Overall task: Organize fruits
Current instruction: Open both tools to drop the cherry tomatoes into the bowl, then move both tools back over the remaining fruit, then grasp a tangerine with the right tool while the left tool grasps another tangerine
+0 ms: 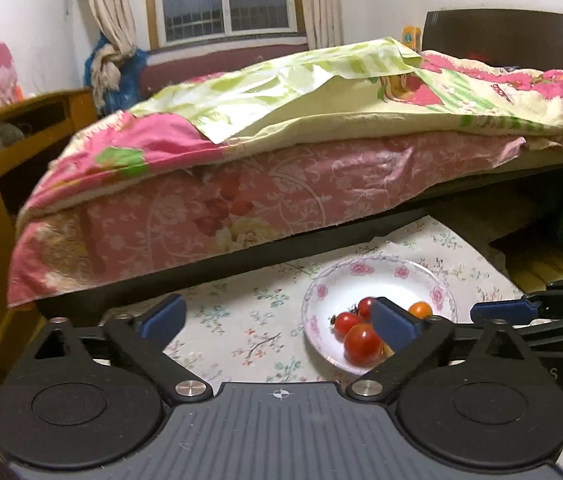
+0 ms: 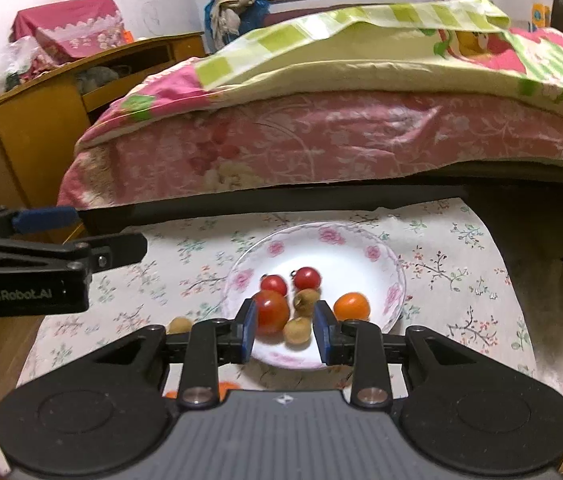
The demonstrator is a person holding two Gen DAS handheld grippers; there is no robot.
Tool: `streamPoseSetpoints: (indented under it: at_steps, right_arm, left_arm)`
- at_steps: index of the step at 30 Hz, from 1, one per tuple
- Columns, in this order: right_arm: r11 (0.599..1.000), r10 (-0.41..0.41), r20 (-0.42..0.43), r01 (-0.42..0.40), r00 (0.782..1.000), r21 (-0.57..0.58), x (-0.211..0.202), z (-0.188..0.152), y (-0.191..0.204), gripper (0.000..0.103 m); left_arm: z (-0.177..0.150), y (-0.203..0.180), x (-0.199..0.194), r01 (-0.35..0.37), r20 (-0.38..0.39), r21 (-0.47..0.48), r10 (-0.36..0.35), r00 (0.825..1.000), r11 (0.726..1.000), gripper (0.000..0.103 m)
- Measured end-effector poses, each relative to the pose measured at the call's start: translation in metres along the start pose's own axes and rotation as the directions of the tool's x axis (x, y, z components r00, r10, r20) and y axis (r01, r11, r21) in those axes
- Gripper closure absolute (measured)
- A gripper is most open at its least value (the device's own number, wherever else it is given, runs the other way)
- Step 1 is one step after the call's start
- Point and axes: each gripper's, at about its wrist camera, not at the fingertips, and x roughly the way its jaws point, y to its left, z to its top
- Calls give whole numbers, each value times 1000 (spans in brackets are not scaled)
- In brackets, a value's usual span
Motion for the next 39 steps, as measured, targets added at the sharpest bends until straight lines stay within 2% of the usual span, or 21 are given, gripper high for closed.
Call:
streamPoseSetpoints:
  at_steps: [6,11,14,18,23,28,39]
  right_arm:
    - [999,24,-18,-25,1000,-44,-16,-22,24,67]
    - [997,14,-36,-16,999,-72,-24,-38,35,67]
    - [997,9,-32,-12,999,-74,-31,-45,37,67]
    - [997,14,-58,-18,998,-77,-30,-52,41,67]
    - [996,-3,-116,-7,993,-85,-14,-59,39,67]
    - [998,3,-167,-14,986,-61,4,-64,31,67]
    - [992,25,-207,-49,978,-113,39,-62,42,67]
  left_arm:
    - [-17,-1,-28,-11,-8,29,11,1000,1000,0]
    - [-34,6,-52,-10,-7,15,10,1000,1000,0]
    - [-44,10,-56,14,-15,-8,-14,1000,1000,0]
    - [-56,8,-42,28,-79,-15,-29,996,1000,0]
    - [-68,3,-22,47,-183,17,-43,982,999,0]
    - [-74,1,-16,35,-197,77,-19,980,996,1]
    - [-81,2,3,86,-268,50,-70,961,995,1]
